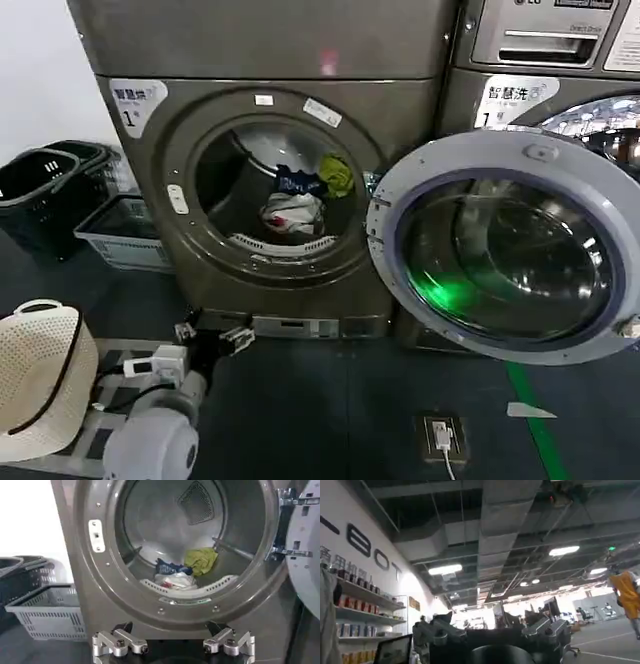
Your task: Grasp the clothes from the dryer.
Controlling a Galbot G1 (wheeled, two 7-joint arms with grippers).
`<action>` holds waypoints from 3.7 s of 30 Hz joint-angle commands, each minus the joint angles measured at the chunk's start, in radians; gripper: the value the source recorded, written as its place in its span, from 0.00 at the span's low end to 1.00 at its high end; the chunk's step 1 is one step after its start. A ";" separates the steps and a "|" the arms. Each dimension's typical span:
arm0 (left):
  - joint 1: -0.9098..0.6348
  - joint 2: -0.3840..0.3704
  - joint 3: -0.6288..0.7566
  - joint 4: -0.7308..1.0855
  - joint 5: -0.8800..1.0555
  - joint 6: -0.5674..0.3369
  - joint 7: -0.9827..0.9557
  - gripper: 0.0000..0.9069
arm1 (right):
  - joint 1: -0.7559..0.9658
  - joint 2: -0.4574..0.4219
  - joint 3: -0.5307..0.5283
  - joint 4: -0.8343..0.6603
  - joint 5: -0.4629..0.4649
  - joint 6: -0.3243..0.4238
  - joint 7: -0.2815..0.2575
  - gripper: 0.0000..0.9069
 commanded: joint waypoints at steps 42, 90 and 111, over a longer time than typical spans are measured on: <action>0.006 -0.006 0.007 0.000 -0.005 0.049 -0.023 1.00 | 0.006 0.012 -0.007 0.000 -0.002 0.001 -0.001 1.00; -0.001 -0.010 0.017 0.013 -0.012 0.049 -0.026 1.00 | 0.005 0.017 -0.016 -0.007 -0.006 0.006 -0.004 1.00; -0.012 -0.009 0.022 0.019 -0.015 0.049 -0.029 1.00 | 0.005 0.017 -0.016 -0.010 -0.008 0.009 -0.004 1.00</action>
